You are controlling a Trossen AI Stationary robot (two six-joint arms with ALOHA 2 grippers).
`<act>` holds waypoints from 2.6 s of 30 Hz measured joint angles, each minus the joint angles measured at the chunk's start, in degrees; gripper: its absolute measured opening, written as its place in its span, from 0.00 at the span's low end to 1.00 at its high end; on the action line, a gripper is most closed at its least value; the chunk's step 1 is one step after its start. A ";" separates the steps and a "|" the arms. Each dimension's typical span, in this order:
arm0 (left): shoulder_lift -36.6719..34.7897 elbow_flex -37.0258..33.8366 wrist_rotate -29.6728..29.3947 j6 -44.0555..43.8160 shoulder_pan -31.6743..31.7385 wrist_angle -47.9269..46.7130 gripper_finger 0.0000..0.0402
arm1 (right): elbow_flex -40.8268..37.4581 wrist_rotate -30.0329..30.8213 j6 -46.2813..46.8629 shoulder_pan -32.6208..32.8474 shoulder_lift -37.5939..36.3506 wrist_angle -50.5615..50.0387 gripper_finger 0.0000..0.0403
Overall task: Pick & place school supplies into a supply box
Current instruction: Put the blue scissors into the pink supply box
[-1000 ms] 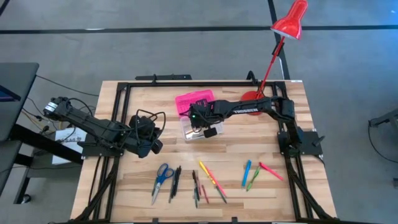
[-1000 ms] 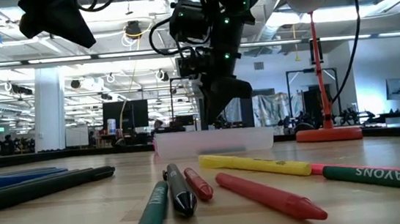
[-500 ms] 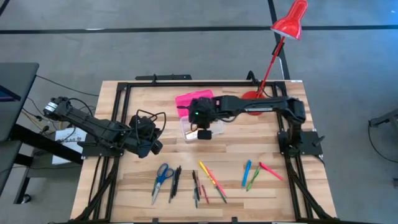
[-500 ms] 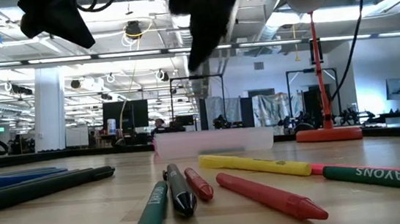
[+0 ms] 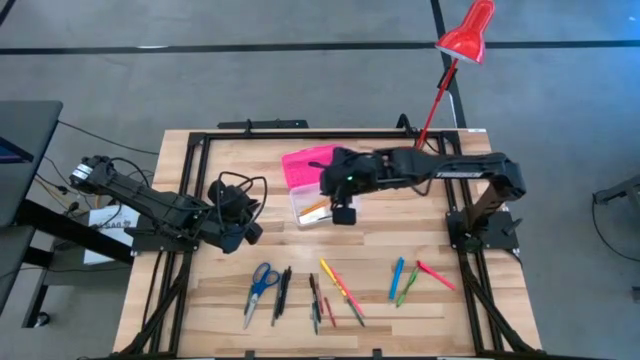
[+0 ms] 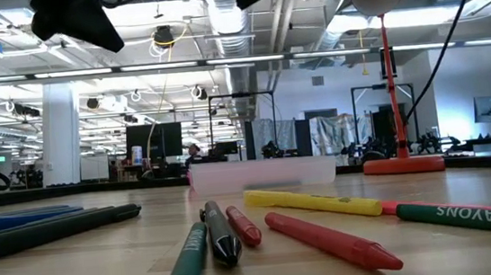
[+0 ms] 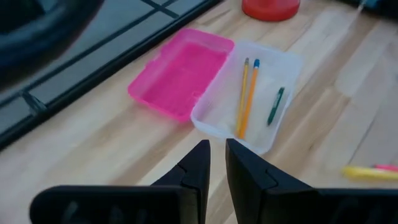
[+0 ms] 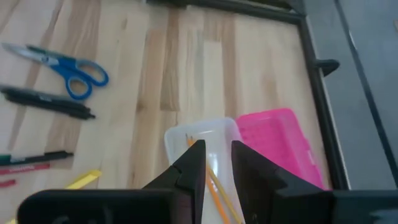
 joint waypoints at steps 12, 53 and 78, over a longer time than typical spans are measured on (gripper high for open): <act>0.00 0.00 -0.26 0.06 -0.02 2.16 0.11 | 0.00 0.12 2.92 -1.75 -3.93 -0.38 0.18; 4.11 0.04 14.97 6.58 3.65 8.41 0.11 | -0.04 -0.38 14.74 0.52 -3.31 0.52 0.18; 4.07 0.04 6.60 13.46 6.80 8.69 0.11 | -0.04 -0.42 12.14 -0.61 -3.31 0.70 0.18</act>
